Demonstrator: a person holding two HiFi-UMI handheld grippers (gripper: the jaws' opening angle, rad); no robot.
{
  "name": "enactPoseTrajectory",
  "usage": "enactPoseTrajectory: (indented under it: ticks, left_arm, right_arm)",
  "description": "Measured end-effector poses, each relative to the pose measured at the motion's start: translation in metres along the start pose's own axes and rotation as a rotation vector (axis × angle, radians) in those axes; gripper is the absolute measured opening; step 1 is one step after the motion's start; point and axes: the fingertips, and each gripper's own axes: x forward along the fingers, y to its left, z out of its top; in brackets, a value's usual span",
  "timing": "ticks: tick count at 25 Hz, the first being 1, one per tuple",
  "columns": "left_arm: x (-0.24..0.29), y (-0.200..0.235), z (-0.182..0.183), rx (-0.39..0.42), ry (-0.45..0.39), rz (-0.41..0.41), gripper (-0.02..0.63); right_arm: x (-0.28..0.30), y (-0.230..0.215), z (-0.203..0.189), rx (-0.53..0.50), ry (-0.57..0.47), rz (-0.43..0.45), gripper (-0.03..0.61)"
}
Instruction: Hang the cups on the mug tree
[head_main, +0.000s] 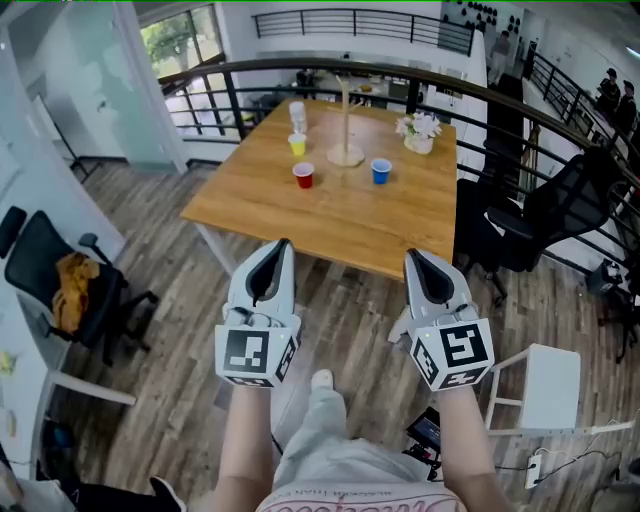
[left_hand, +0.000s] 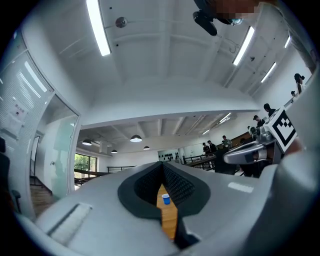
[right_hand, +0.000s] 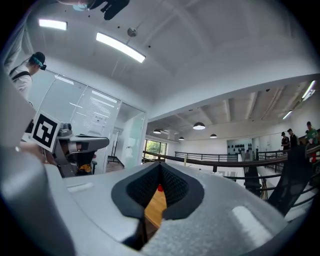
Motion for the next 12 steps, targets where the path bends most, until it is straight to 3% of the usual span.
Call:
enactPoseTrajectory:
  ticks: [12]
  left_arm:
    - [0.100,0.092,-0.044,-0.052,0.019,0.023,0.015]
  right_arm:
    - [0.134,-0.012,-0.012,-0.032,0.040,0.033,0.000]
